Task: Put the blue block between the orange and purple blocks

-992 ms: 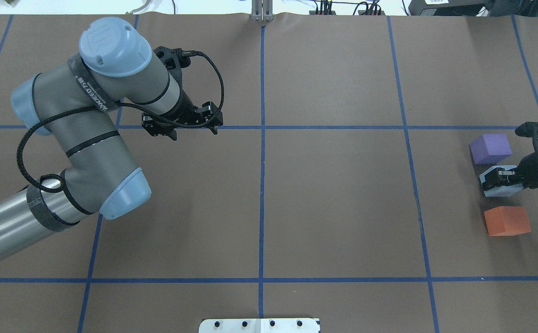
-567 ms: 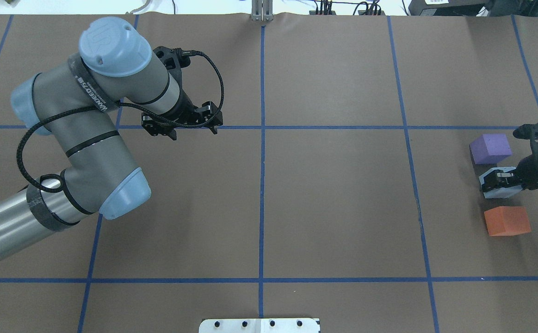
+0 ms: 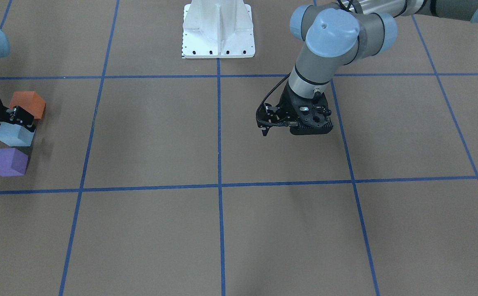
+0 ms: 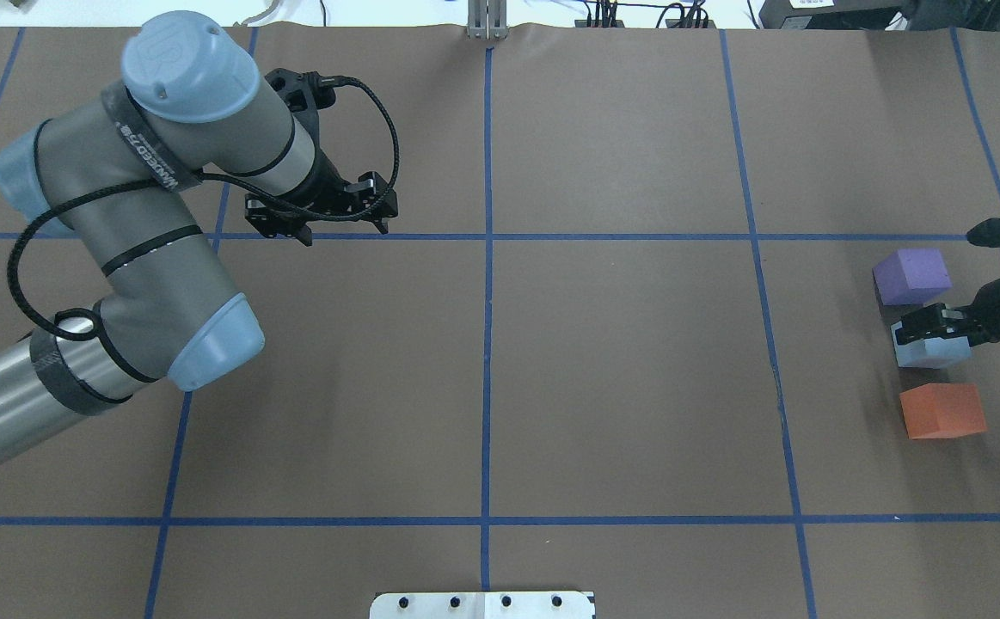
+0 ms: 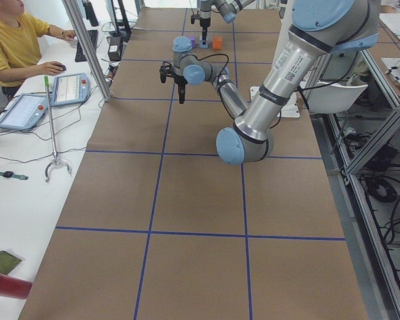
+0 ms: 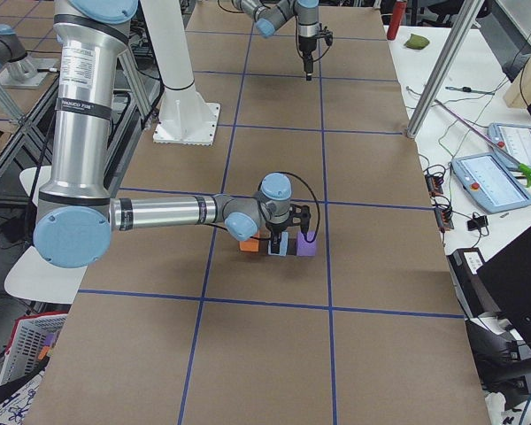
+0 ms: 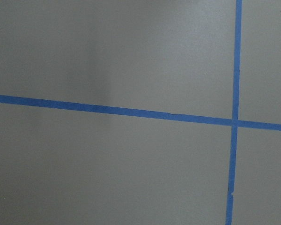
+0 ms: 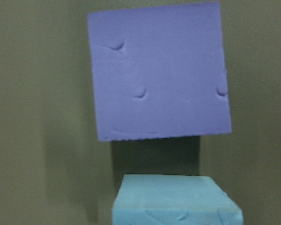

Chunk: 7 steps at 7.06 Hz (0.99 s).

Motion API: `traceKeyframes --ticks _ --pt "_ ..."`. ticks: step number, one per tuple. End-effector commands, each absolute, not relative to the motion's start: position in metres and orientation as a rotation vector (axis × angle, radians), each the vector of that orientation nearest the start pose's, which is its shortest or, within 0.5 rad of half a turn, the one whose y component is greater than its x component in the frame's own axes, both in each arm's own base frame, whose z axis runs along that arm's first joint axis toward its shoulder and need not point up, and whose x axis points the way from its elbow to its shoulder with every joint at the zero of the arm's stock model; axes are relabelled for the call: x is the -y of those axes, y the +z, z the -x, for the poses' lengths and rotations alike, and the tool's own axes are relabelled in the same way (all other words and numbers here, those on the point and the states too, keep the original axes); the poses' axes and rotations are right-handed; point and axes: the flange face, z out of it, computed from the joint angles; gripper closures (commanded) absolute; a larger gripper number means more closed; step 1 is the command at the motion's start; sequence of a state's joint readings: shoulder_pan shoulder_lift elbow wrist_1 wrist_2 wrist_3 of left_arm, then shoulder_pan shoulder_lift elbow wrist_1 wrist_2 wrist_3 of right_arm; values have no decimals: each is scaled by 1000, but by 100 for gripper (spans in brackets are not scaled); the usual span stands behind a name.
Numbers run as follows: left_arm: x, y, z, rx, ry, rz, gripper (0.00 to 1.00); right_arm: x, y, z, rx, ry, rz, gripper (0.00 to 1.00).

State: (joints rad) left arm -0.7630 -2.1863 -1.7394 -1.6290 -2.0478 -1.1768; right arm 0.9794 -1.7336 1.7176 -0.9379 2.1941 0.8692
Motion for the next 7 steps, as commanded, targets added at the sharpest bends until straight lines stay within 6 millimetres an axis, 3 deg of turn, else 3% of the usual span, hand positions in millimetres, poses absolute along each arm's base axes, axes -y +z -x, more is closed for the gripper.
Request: traceKeyframes --ticks 1,3,4,5,6,7 --pt "506 287 -333 -881 -37 -142 0 421 579 116 919 122 -90 0" --pt "503 367 -232 -831 65 -171 0 432 591 56 875 94 -165 0" --pt "514 421 -162 -792 167 -204 0 438 594 38 838 43 -170 0" --pt "524 485 -102 -768 243 -199 0 456 584 28 824 11 -174 0" --pt "532 531 -41 -729 303 -229 0 470 576 25 821 -1 -154 0" --pt "533 548 -14 -750 312 -232 0 478 579 26 807 -33 -155 0"
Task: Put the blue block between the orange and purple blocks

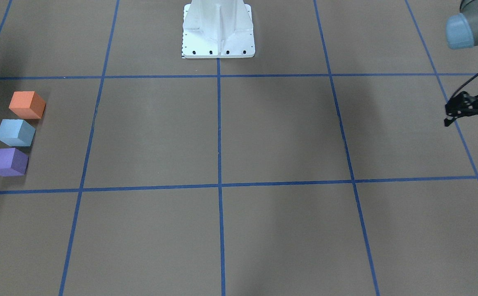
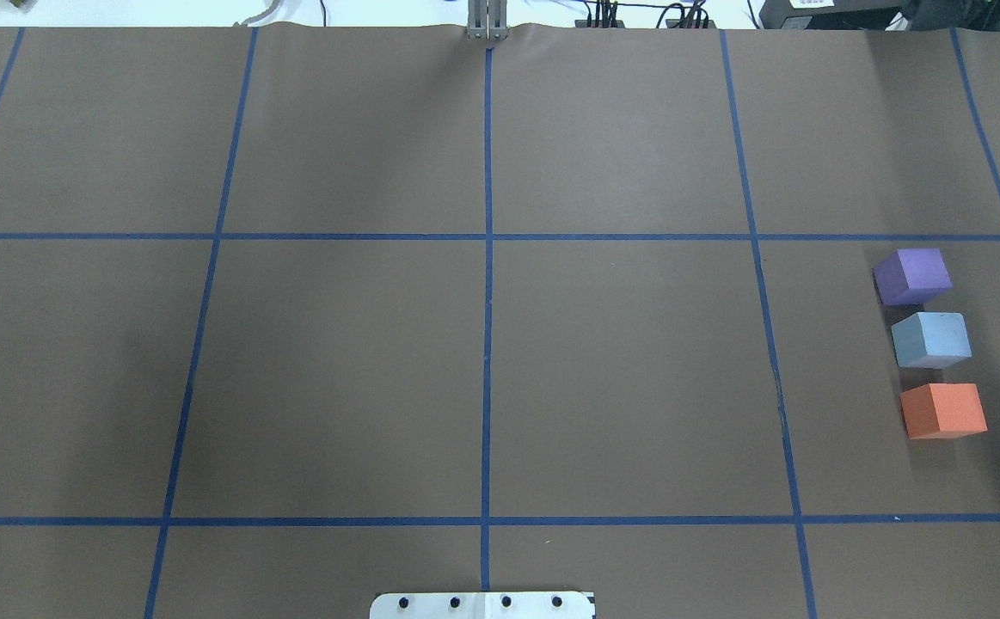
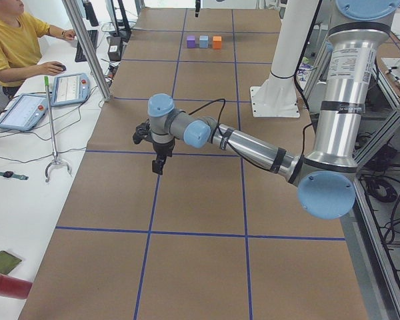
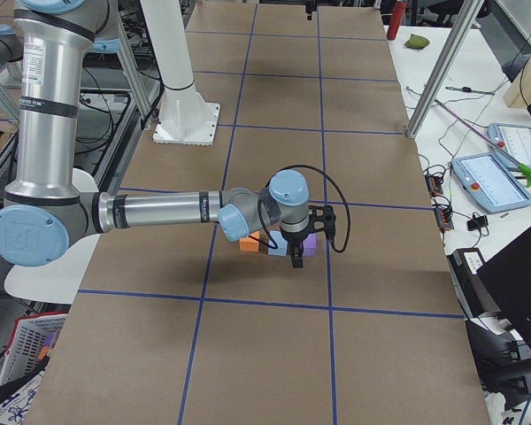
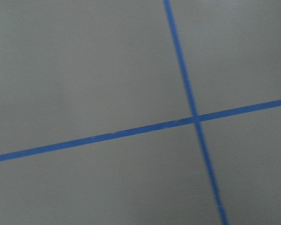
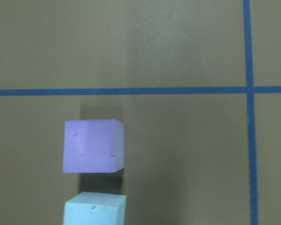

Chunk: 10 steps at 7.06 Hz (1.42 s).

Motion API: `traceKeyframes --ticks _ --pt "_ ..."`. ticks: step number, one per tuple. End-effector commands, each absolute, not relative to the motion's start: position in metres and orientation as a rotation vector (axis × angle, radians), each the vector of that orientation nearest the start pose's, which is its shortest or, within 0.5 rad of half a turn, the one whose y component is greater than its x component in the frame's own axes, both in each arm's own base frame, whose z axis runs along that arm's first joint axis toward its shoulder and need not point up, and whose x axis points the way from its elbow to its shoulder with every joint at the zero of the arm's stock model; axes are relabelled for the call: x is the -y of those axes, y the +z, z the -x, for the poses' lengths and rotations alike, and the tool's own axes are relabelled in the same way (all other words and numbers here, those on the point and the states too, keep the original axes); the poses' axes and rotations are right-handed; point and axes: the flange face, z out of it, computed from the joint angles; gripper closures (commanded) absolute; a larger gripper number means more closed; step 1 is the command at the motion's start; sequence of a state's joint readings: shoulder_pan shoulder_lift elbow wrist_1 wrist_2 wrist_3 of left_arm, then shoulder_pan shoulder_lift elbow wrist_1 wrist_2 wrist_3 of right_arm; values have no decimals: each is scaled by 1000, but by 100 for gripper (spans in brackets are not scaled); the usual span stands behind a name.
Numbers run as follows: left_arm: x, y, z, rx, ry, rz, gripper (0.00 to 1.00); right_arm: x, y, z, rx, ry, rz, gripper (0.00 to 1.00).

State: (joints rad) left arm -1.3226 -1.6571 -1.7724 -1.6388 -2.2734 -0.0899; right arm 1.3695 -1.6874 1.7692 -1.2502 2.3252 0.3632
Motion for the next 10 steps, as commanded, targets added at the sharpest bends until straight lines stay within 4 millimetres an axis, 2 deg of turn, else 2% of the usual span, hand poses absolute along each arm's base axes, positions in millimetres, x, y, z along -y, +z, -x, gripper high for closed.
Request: traceKeyframes --ticks 1,2,3,4,5,6,7,8,10 --pt "522 563 -12 -753 301 -205 0 493 576 29 801 -34 -159 0" --pt "510 563 -5 -772 290 -206 0 503 575 24 800 -20 -157 0" --pt "507 587 -2 -796 255 -154 0 503 569 12 806 -3 -174 0" --pt "491 583 3 -803 256 -167 0 501 577 11 801 -37 -175 0" --pt "491 584 12 -794 241 -172 0 498 584 11 796 -44 -143 0" --pt "495 603 32 -771 204 -161 0 497 588 12 792 -42 -121 0" --pt "494 616 39 -758 239 -164 0 495 590 9 792 -78 -134 0" --pt "494 630 41 -727 262 -154 0 494 590 10 796 -81 -120 0" --pt "491 637 41 -735 239 -130 0 487 589 8 796 -82 -122 0"
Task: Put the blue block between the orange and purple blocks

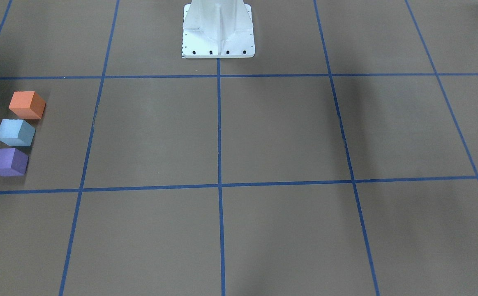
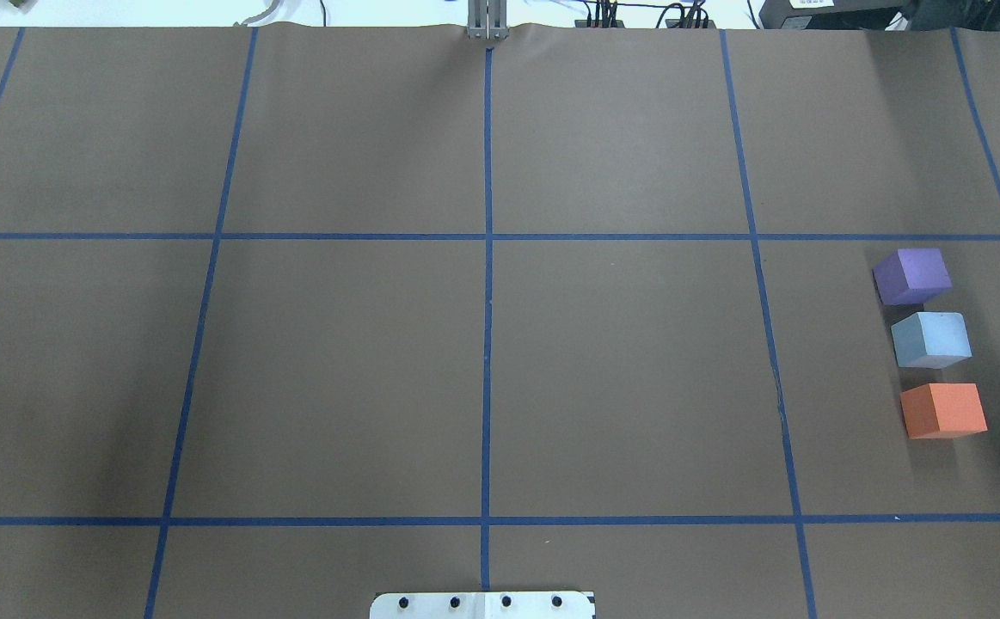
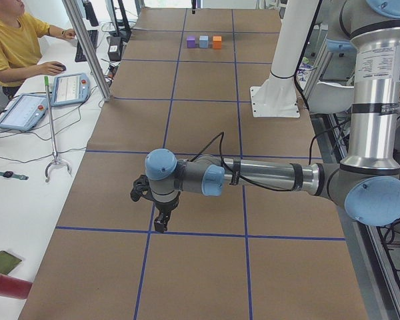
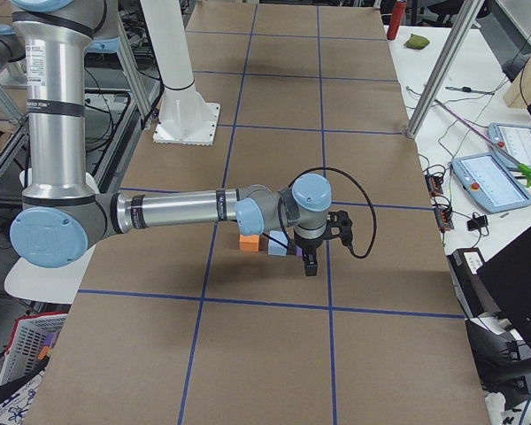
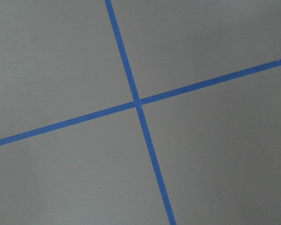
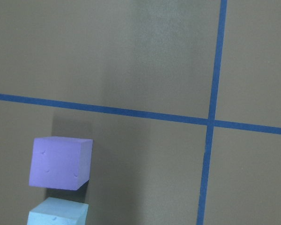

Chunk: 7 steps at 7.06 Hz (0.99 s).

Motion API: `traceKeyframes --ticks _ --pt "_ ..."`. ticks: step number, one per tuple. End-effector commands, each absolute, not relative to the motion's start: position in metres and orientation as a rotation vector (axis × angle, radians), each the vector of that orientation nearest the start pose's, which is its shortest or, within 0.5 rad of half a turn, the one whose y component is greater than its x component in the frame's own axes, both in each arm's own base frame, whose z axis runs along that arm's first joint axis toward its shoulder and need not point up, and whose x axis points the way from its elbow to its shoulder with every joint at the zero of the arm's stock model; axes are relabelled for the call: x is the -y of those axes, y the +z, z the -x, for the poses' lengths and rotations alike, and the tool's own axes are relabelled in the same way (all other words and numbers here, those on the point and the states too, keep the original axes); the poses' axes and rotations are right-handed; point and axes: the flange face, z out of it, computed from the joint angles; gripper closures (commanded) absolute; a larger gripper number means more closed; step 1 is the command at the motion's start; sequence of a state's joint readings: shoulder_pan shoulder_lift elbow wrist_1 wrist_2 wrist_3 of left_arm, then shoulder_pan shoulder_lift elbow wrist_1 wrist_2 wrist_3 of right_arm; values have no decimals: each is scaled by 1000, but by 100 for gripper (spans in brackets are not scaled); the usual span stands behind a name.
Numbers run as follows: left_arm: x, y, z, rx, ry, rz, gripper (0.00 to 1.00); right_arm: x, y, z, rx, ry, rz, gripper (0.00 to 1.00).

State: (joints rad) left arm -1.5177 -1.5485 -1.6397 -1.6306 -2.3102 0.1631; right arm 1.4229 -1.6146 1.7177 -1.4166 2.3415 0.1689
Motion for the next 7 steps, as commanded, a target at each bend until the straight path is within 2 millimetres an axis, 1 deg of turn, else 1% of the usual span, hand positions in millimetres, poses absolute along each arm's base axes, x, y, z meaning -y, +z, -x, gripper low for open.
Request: traceKeyframes --ticks 1,2,4,5,6,7 --pt "492 638 40 -738 236 -128 0 490 582 9 802 -84 -122 0" --pt "493 636 40 -741 203 -119 0 490 584 4 798 -98 -124 0" --pt "492 635 40 -744 181 -111 0 489 587 13 796 -126 -116 0" --pt "490 637 40 -745 181 -111 0 495 582 18 790 -120 -77 0" --pt "489 636 39 -762 183 -115 0 502 577 18 774 -119 -77 0" --pt "489 635 37 -783 185 -115 0 501 578 17 774 -117 -76 0"
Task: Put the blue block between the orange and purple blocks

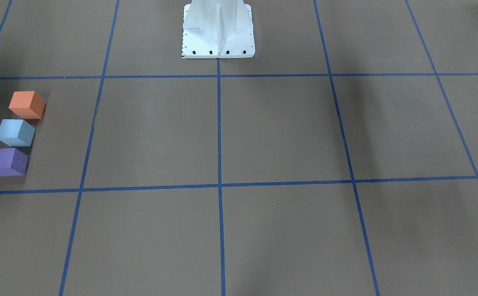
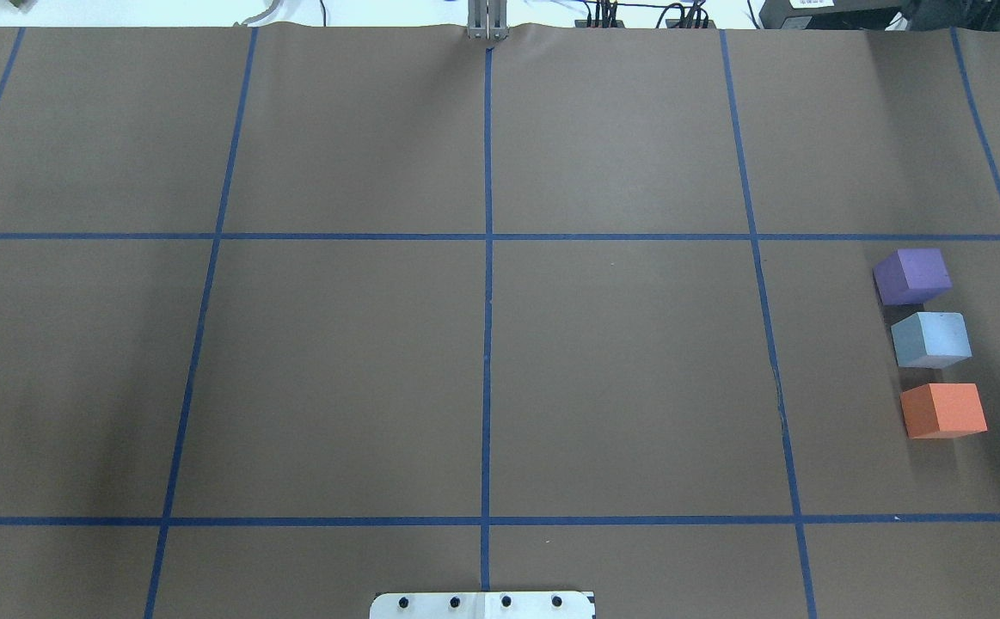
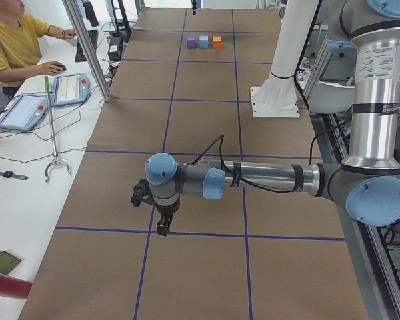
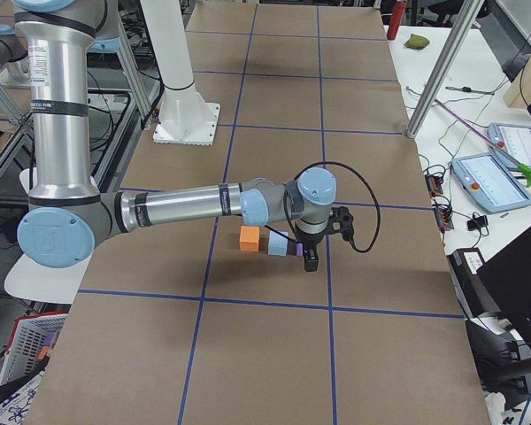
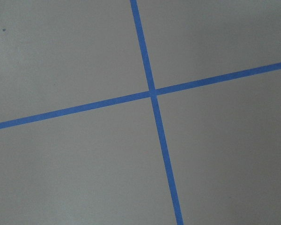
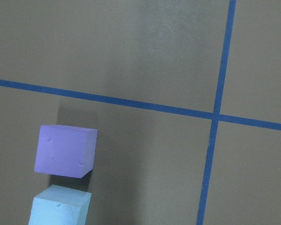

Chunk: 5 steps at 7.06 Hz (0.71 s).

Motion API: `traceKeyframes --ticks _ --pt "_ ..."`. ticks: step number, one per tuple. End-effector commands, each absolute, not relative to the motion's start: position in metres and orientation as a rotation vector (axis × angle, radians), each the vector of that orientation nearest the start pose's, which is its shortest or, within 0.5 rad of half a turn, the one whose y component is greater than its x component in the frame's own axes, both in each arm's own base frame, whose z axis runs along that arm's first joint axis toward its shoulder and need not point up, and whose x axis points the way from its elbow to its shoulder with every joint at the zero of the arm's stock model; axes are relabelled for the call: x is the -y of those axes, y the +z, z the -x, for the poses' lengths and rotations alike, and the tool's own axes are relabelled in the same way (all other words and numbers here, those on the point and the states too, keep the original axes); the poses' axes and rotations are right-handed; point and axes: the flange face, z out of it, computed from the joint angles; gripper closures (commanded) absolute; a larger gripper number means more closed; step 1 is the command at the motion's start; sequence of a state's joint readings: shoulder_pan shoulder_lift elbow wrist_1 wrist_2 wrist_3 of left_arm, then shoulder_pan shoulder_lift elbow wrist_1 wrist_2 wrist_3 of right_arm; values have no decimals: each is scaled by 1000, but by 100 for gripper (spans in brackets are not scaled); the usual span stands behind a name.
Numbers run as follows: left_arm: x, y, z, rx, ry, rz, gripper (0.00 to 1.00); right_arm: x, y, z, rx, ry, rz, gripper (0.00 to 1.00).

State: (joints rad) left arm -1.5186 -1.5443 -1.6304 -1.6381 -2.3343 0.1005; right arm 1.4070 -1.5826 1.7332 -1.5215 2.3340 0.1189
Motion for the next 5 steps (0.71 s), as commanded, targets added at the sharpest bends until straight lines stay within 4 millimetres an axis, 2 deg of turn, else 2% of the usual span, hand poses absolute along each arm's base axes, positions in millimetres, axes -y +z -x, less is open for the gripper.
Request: traceKeyframes --ticks 1,5 --pt "489 635 37 -783 184 -116 0 500 578 17 774 -117 -76 0" --pt "489 632 37 -785 186 -121 0 501 577 16 762 -117 -81 0"
